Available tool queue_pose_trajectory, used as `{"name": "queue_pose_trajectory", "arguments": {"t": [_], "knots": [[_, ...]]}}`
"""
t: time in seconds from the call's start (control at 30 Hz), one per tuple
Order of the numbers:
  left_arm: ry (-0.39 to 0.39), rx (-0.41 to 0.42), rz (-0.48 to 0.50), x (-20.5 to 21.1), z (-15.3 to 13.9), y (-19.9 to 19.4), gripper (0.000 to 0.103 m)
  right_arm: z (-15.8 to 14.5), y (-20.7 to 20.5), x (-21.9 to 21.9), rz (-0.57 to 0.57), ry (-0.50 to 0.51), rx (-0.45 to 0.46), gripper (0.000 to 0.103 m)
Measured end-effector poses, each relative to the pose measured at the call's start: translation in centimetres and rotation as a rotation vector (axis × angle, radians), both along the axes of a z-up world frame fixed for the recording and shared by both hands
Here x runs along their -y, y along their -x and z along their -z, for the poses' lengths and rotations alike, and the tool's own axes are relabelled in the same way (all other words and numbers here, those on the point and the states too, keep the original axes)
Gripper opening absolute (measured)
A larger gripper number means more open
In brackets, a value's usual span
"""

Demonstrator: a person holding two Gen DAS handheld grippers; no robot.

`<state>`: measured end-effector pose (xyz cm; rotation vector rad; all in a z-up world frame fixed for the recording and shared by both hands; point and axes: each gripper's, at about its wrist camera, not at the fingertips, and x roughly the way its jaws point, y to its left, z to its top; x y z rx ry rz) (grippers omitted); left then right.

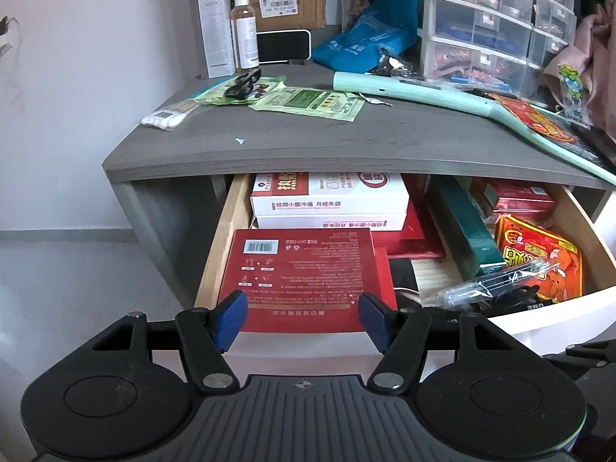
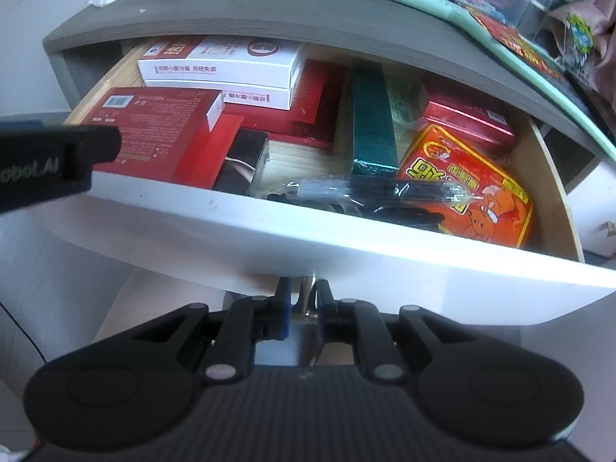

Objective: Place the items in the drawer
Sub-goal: 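Release the knob with the right gripper while the left gripper rises toward the desktop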

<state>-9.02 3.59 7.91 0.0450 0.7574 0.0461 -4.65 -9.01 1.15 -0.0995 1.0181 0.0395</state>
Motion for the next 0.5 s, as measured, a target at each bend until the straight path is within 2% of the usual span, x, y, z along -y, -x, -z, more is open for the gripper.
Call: {"name": "queue_pose_trajectory", "arguments": {"t": [0.1,0.13,0.2,0.23,0.27,0.5], "knots": [[0.001,-0.001,-0.003,-0.1,-0.1,-0.2,0.066,0.0,-0.4,0.0,-0.013,-0.005,-0.007,0.017],[0.004,-0.002,-0.005,-0.1,-0.1,-0.3,0.066,0.0,-0.6,-0.1,-0.02,-0.006,-0.011,0.022],[0.009,-0.006,0.0,0.0,-0.1,-0.5,0.066,-0.2,-0.5,-0.1,-0.039,-0.008,-0.008,0.039],[0.008,-0.006,0.002,0.1,-0.1,-0.6,0.066,-0.4,-0.4,0.0,-0.044,-0.007,0.001,0.051],[0.007,-0.006,0.005,0.1,-0.1,-0.7,0.066,-0.6,-0.3,0.1,-0.047,-0.006,0.011,0.057],[0.001,0.008,0.026,1.2,-0.8,-1.6,0.066,-2.5,1.4,1.2,-0.067,-0.018,0.06,0.065]]}}
